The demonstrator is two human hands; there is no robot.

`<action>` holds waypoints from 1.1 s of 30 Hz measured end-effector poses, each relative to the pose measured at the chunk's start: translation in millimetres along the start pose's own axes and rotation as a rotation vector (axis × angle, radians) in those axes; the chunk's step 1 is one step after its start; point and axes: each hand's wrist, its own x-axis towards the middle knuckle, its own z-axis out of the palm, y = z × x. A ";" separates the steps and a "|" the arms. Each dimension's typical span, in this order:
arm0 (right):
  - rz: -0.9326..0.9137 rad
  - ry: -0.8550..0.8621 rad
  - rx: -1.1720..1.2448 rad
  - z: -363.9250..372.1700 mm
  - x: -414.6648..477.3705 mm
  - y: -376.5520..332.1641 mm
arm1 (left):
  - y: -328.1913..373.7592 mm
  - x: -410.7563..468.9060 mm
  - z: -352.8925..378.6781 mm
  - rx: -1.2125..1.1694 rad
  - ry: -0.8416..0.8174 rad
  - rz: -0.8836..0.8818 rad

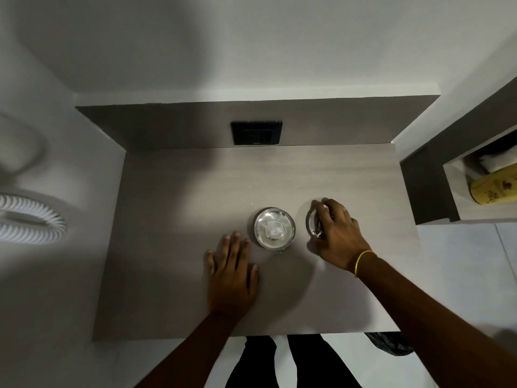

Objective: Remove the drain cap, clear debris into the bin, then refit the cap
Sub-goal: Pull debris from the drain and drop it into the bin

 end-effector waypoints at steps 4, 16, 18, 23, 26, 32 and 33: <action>-0.031 0.040 -0.037 8.4 -4.5 3.4 | -1.1 -0.9 1.2 0.005 -0.009 0.000; -0.143 0.344 0.105 25.3 -5.0 -53.5 | 6.0 -1.2 -11.1 -0.068 -0.048 -0.011; -0.088 0.226 0.129 25.1 2.4 -66.3 | 11.8 -12.8 -14.7 -0.133 -0.058 0.075; 0.010 0.056 0.092 23.1 23.3 -69.7 | 66.1 -56.0 -14.1 -0.184 -0.241 0.539; 0.026 0.074 0.180 16.2 23.7 -59.5 | 114.2 -53.6 2.0 -0.258 -0.284 0.714; 0.154 0.283 0.663 -14.0 -29.8 -6.8 | 190.8 -34.2 46.5 -0.163 -0.251 0.993; 0.179 0.321 0.724 -17.8 -44.8 7.5 | 201.1 -26.6 50.4 -0.161 -0.254 0.998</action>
